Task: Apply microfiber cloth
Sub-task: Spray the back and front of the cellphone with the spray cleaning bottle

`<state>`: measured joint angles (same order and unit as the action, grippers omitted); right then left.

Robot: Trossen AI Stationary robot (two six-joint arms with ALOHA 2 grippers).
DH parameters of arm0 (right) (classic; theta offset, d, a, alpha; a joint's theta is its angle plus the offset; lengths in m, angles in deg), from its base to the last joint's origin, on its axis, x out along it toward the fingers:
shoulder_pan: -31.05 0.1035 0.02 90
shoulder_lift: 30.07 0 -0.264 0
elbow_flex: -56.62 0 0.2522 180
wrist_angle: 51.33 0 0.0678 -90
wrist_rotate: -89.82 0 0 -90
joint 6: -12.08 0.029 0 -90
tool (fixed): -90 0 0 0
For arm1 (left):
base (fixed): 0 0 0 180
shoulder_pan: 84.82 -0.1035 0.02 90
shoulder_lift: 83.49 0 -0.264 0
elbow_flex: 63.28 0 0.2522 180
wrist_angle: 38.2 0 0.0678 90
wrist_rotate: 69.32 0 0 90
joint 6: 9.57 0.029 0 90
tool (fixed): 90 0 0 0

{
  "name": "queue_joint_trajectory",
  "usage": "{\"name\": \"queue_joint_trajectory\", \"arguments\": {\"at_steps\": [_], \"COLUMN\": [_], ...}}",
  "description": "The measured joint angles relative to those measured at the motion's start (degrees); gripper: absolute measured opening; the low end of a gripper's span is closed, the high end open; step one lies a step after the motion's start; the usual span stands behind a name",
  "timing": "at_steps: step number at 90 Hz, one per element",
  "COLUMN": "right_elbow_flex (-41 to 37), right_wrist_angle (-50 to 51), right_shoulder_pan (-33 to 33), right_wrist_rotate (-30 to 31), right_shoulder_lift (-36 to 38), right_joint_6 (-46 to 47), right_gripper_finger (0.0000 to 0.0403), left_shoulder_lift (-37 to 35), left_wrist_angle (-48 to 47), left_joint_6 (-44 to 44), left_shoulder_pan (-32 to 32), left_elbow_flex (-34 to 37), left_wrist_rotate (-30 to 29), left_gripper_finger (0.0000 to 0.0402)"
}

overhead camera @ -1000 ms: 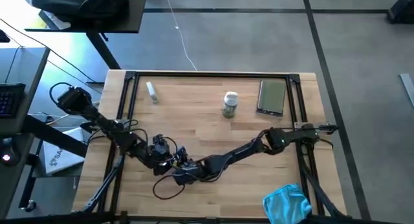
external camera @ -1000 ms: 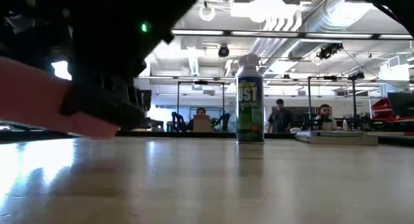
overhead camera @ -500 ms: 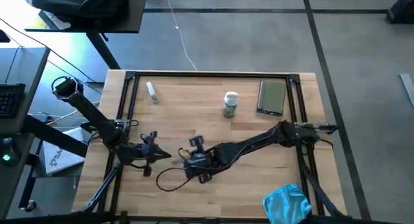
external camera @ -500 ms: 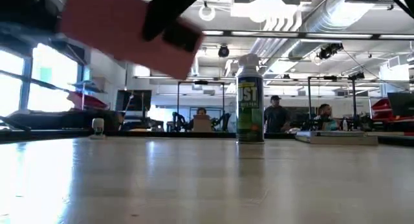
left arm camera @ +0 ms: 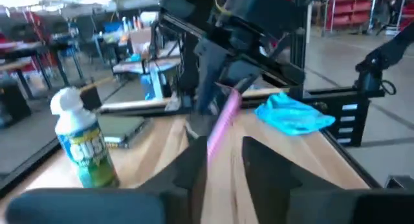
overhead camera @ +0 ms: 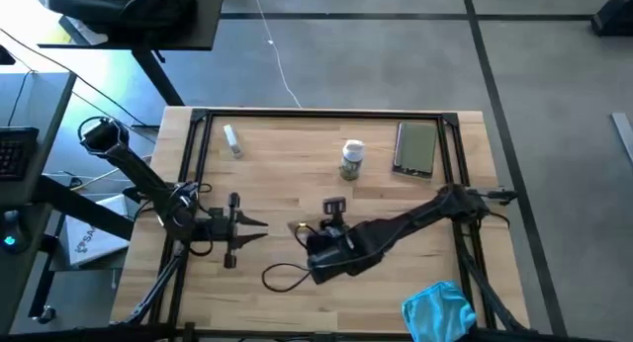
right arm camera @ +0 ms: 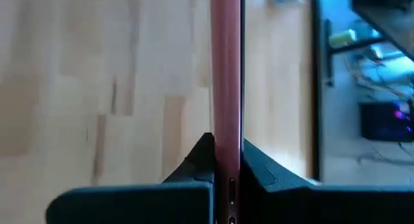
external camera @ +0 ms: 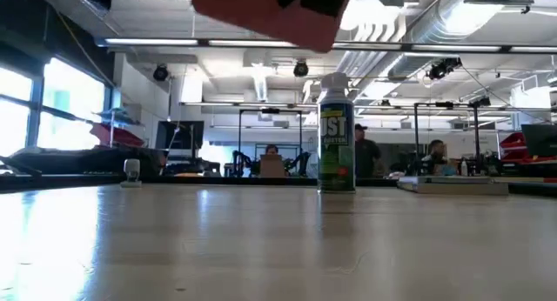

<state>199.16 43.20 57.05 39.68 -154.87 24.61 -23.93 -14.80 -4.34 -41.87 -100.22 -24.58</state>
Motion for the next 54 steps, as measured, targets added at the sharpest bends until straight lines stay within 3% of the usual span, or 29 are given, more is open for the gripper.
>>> {"name": "queue_joint_trajectory", "arguments": {"at_steps": [19,32,54], "right_elbow_flex": [-1.51,-8.44,-21.12], "right_wrist_angle": [3.6,3.3,-12.66], "right_shoulder_pan": [0.44,0.4,0.4], "right_wrist_rotate": [-1.3,-4.29,-10.37], "right_shoulder_lift": [0.07,0.05,-0.16], "right_joint_6": [5.56,9.71,12.97], "right_gripper_finger": [0.0,0.0,0.0], "left_shoulder_lift": [1.87,1.83,2.67], "left_wrist_angle": [4.01,5.66,-2.47], "left_joint_6": [1.32,1.45,-1.58], "left_shoulder_pan": [-2.82,-3.73,-3.55], "left_elbow_flex": [0.0,0.0,-0.02], "left_wrist_rotate": [0.16,0.34,10.72], "left_gripper_finger": [0.0156,0.0165,0.0162]}}
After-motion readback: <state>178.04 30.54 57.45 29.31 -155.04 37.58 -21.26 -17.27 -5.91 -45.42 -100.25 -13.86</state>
